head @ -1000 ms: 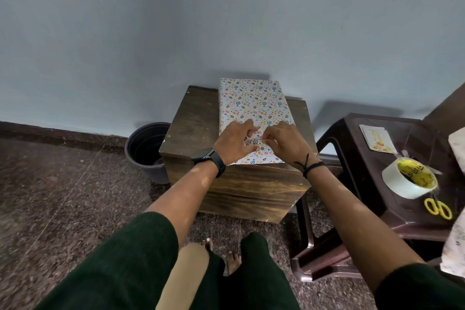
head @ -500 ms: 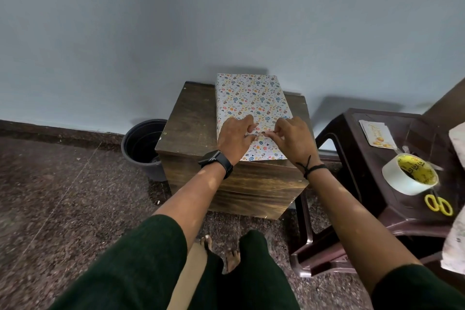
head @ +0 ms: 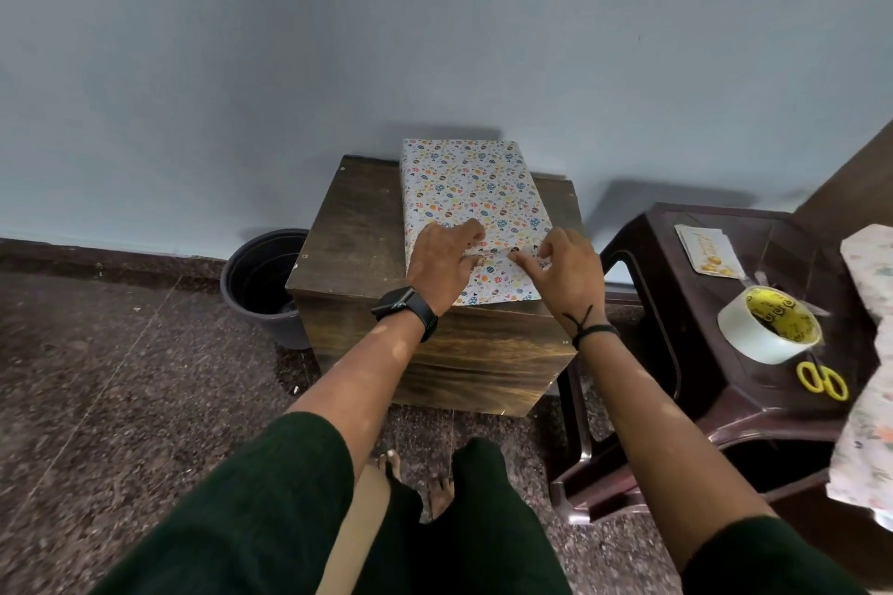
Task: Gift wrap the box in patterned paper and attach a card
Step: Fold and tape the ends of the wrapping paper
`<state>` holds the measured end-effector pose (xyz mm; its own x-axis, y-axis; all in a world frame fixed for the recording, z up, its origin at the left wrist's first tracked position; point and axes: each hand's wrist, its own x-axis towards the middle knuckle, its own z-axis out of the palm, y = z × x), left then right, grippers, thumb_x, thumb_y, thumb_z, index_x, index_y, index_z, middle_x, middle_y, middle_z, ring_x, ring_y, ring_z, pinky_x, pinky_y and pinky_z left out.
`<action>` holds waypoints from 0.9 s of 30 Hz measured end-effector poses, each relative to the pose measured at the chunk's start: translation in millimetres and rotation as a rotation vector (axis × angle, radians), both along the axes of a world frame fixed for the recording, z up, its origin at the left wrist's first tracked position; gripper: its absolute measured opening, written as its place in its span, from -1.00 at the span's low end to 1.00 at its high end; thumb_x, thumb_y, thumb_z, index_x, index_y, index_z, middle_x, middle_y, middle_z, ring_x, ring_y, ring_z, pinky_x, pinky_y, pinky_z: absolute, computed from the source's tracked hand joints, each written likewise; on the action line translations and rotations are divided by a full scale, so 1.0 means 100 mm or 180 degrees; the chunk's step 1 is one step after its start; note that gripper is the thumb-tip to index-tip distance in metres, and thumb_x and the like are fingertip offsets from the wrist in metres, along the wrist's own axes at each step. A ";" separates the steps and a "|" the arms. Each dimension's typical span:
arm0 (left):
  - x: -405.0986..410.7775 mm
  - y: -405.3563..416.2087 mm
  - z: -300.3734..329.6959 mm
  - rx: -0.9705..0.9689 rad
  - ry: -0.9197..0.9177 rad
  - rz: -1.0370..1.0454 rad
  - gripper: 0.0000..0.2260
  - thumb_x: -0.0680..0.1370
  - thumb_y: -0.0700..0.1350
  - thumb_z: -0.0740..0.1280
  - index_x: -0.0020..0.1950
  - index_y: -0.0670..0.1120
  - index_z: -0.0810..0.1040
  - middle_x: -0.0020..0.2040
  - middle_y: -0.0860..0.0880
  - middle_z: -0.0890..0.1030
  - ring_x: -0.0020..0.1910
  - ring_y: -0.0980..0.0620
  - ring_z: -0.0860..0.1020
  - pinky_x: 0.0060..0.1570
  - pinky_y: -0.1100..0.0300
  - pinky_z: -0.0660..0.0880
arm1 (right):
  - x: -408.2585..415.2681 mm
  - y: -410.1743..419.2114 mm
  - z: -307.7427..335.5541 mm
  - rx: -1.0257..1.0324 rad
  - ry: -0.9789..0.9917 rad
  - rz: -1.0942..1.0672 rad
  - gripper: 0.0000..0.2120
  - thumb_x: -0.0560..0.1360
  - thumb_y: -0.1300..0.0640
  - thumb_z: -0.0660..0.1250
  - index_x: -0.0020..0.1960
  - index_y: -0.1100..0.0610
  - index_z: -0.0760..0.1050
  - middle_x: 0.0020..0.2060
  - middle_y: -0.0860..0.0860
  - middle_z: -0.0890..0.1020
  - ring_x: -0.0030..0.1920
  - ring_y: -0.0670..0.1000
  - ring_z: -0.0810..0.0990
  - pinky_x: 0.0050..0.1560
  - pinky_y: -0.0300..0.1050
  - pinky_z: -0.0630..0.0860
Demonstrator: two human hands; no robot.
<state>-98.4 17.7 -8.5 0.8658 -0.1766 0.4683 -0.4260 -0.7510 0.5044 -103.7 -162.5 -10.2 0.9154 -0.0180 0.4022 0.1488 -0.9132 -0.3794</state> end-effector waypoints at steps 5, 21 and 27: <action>0.00 -0.03 -0.06 0.0303 -0.0086 0.0086 -0.77 0.46 -0.28 0.40 0.07 -0.07 0.67 -0.03 -0.05 0.68 -0.05 -0.10 0.60 0.17 -0.04 0.38 | -0.09 0.03 -0.02 0.0370 0.0165 -0.0075 -0.79 0.50 0.03 0.35 -0.10 0.17 0.44 -0.13 0.06 0.49 -0.14 0.05 0.47 -0.12 0.00 0.49; 0.02 -0.11 -0.08 0.0330 0.0274 0.0189 -0.74 0.52 -0.31 0.31 0.14 -0.08 0.64 0.09 -0.14 0.64 0.06 -0.16 0.57 0.42 -0.09 0.15 | -0.92 -1.88 0.68 0.0971 -0.0147 -0.1707 -0.89 0.45 0.20 0.37 -0.04 0.19 0.60 -0.12 0.11 0.67 -0.12 0.02 0.58 -0.05 -0.19 0.42; 0.00 -0.12 -0.10 0.0232 0.0198 0.0205 -0.76 0.51 -0.32 0.33 0.12 -0.12 0.65 0.08 -0.17 0.65 0.06 -0.18 0.58 0.40 -0.12 0.16 | -1.10 -2.40 0.73 0.0029 0.0917 -0.1335 -0.81 0.42 0.28 0.37 0.03 0.19 0.63 -0.05 0.13 0.65 -0.02 0.12 0.61 0.03 -0.11 0.47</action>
